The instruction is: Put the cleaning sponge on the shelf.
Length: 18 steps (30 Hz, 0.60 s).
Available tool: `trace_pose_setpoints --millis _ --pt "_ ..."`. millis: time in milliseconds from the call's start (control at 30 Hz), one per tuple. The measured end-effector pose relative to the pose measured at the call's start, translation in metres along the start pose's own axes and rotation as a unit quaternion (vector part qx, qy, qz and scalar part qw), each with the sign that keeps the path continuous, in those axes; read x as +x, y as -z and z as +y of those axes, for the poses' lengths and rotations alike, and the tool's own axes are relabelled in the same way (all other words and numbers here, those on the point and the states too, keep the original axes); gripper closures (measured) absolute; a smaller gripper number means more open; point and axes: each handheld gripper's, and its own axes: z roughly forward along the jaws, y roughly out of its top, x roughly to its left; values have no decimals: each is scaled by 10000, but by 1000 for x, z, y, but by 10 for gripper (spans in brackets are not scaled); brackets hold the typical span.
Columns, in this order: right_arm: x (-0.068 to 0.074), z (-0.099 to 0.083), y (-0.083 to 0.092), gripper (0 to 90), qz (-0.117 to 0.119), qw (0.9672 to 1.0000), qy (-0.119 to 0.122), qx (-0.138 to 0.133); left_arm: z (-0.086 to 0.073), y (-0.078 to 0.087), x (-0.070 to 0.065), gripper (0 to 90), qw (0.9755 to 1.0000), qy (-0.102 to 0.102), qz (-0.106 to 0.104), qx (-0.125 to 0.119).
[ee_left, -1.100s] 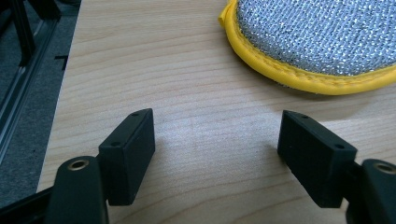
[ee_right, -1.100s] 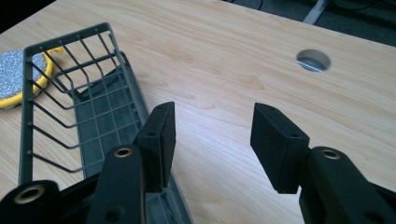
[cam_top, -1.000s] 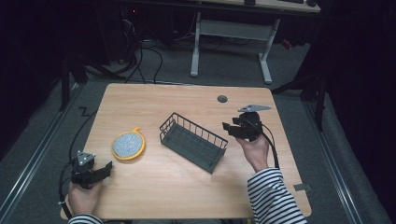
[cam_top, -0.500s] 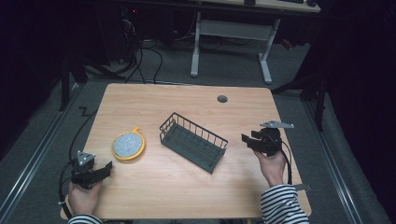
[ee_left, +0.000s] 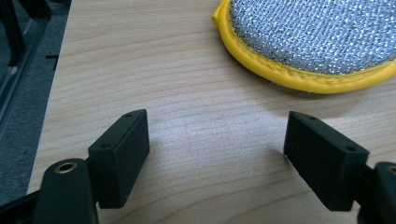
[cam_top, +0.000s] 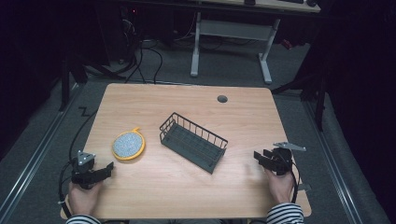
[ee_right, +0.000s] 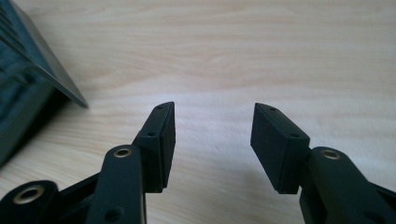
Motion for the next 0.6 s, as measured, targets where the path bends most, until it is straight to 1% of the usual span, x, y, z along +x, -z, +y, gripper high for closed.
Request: trace_pose_setpoints --millis 33,67,133,167,200,233,267,300,333,367,400,433,467,500,533,567,600 --pt "0 0 0 502 0 10000 0 0 0 0 0 222 10000 0 0 0" --pt "-3 -9 -3 498 -117 9999 -11 33 0 0 1 213 10000 20 -67 1" --pt "-5 -15 -6 492 -196 9998 14 50 0 0 2 203 9999 33 -106 1" --pt "-6 -18 -6 486 -222 9997 -18 66 0 0 2 203 9999 16 -133 -1" --pt "-7 -22 -8 478 -292 9995 21 77 0 0 3 203 9999 -13 -159 -2" --pt "-7 -22 -8 478 -292 9995 21 77 0 0 3 206 9999 -13 -159 -2" --pt "-7 -27 -10 467 -400 9991 84 69 0 1 4 216 9997 -5 -226 -34" --pt "-7 -28 -10 464 -424 9990 122 35 0 1 5 227 9997 33 -248 -48" --pt "-6 -29 -10 454 -502 9986 193 7 0 2 6 245 9997 61 -252 -45" --pt "-6 -29 -10 454 -502 9986 193 7 0 2 6 257 9997 61 -252 -45" --pt "-3 -32 -11 435 -658 9970 400 -38 1 3 7 268 9995 139 -293 17" --pt "-3 -32 -11 435 -658 9970 400 -38 1 3 7 273 9995 139 -293 17" --pt "-1 -33 -11 418 -733 9961 496 -21 3 4 6 273 9994 164 -293 81" --pt "2 -34 -12 414 -806 9946 647 -26 4 5 6 286 9992 194 -320 162" --pt "4 -34 -12 405 -828 9942 689 -28 8 6 5 298 9985 254 -392 268" --pt "4 -34 -12 405 -828 9942 689 -28 8 6 5 295 9985 254 -392 268" --pt "2 -34 -12 388 -803 9950 601 -6 12 7 4 286 9979 334 -459 318"
